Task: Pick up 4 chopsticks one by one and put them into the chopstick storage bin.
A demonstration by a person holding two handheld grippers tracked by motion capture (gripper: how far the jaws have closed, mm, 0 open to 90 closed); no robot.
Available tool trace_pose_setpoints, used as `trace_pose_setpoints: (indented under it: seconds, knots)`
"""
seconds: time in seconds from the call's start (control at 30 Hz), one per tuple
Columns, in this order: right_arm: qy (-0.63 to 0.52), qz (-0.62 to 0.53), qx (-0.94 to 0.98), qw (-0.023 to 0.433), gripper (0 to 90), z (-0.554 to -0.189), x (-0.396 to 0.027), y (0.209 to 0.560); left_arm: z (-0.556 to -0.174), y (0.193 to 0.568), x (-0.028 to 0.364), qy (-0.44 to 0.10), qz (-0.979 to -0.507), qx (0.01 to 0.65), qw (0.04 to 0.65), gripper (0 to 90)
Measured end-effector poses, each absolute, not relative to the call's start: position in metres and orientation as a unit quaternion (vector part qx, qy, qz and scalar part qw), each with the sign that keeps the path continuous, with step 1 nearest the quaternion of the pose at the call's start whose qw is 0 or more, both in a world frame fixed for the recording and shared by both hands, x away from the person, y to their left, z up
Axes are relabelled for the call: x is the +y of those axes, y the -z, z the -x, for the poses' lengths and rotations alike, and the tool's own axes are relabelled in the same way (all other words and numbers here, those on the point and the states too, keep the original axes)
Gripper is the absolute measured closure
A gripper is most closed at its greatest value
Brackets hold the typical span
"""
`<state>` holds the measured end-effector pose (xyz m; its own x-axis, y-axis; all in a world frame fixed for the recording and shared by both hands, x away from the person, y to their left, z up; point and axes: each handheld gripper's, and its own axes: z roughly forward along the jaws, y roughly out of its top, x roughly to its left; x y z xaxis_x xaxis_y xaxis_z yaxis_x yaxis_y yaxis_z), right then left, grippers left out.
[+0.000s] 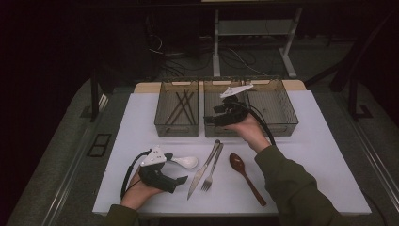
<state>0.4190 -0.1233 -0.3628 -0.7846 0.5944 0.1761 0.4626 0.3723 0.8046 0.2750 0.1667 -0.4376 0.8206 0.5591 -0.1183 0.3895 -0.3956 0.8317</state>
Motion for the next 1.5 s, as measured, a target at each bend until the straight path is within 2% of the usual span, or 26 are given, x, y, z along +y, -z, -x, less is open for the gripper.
trace_pose_setpoints:
  seconds: [0.7,1.23,1.33,1.43,1.5]
  knots:
    - [-0.458,-0.321,0.817,0.139,18.3,-0.365,-0.185,0.382,-0.283,0.437,0.161,-0.09,-0.831,0.28,0.472,0.0]
    - [-0.439,-0.327,0.829,0.115,17.1,-0.328,-0.218,0.411,-0.284,0.436,0.16,-0.09,-0.831,0.277,0.475,0.0]
    - [-0.44,-0.317,0.834,0.099,17.1,-0.318,-0.224,0.413,-0.283,0.436,0.16,-0.091,-0.831,0.278,0.473,0.0]
    - [-0.463,-0.302,0.831,0.065,16.9,-0.307,-0.232,0.411,-0.282,0.436,0.16,-0.093,-0.832,0.278,0.471,0.0]
    - [-0.478,-0.299,0.825,0.042,25.1,-0.301,-0.237,0.41,-0.282,0.435,0.16,-0.095,-0.834,0.277,0.468,0.0]
